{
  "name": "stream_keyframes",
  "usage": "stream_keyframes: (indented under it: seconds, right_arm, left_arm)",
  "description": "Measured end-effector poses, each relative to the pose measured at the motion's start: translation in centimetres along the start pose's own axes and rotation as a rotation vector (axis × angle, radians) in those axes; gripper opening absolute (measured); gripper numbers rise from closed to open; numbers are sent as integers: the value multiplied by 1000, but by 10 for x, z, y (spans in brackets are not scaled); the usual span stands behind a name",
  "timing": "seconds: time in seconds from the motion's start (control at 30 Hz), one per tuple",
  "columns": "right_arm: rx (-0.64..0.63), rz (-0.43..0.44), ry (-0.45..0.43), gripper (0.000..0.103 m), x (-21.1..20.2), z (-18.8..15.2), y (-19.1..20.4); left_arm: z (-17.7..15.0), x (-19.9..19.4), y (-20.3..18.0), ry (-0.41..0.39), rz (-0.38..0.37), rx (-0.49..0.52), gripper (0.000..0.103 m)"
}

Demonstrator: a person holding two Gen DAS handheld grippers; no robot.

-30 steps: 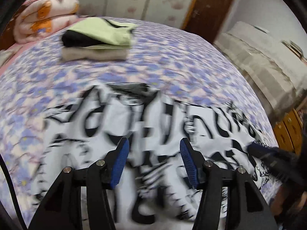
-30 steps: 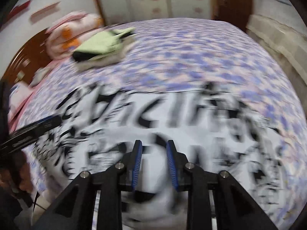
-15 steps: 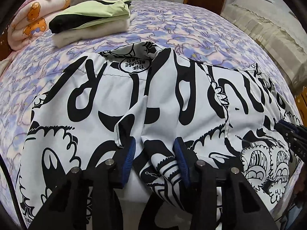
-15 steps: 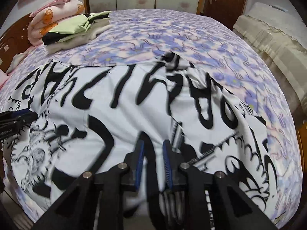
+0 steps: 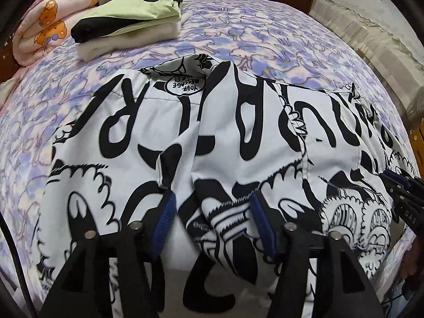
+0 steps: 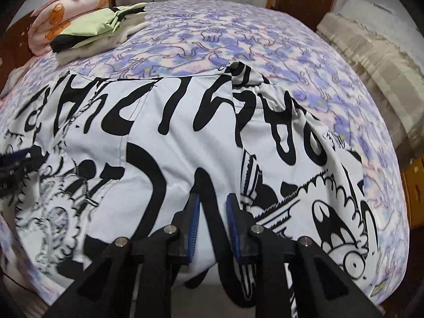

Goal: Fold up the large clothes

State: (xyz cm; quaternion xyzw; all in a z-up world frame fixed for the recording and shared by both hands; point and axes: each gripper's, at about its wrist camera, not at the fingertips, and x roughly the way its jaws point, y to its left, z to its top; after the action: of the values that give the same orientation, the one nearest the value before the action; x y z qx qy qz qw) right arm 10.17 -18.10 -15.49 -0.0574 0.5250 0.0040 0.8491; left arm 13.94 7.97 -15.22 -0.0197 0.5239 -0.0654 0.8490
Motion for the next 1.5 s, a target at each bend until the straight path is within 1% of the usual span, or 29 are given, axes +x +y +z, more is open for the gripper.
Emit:
stream_keyframes:
  seconds: [0.13, 0.23, 0.3, 0.43, 0.57, 0.77, 0.83, 0.9, 1.03, 1.13, 1.27, 1.37, 1.5]
  right_arm:
    - [56, -2, 59, 21, -14, 5, 1]
    - [109, 6, 106, 21, -26, 4, 2]
    - [137, 17, 111, 21, -38, 1, 3]
    - [159, 32, 85, 21, -65, -7, 9]
    - [151, 32, 43, 21, -86, -18, 22]
    - [129, 49, 10, 21, -102, -30, 39]
    - [118, 51, -9, 21, -108, -33, 45]
    - [103, 52, -34, 21, -113, -36, 52]
    - [71, 53, -98, 21, -123, -38, 63]
    - [66, 47, -154, 21, -128, -38, 71]
    - [69, 37, -237, 21, -132, -36, 78]
    - [74, 41, -270, 21, -131, -33, 83]
    - [76, 54, -279, 21, -126, -28, 87]
  left_arm:
    - [-5, -18, 3, 5, -13, -9, 61]
    - [-10, -39, 4, -5, -1, -1, 61]
    - [-13, -52, 5, -17, 4, 0, 61]
    - [-22, -78, 10, -31, 0, -13, 61]
    - [-33, -103, 17, -39, -23, -28, 62]
    - [-53, -131, 28, -59, -33, -57, 63]
    - [-61, -138, 33, -64, -46, -68, 64]
    - [-69, -140, 38, -62, -61, -85, 69]
    - [-88, -135, 49, -52, -107, -130, 69]
    - [-104, -122, 62, -36, -178, -178, 69]
    - [-124, -102, 80, -36, -270, -257, 69]
    - [-137, -85, 96, -51, -318, -333, 69]
    - [-150, -64, 117, -94, -388, -431, 69]
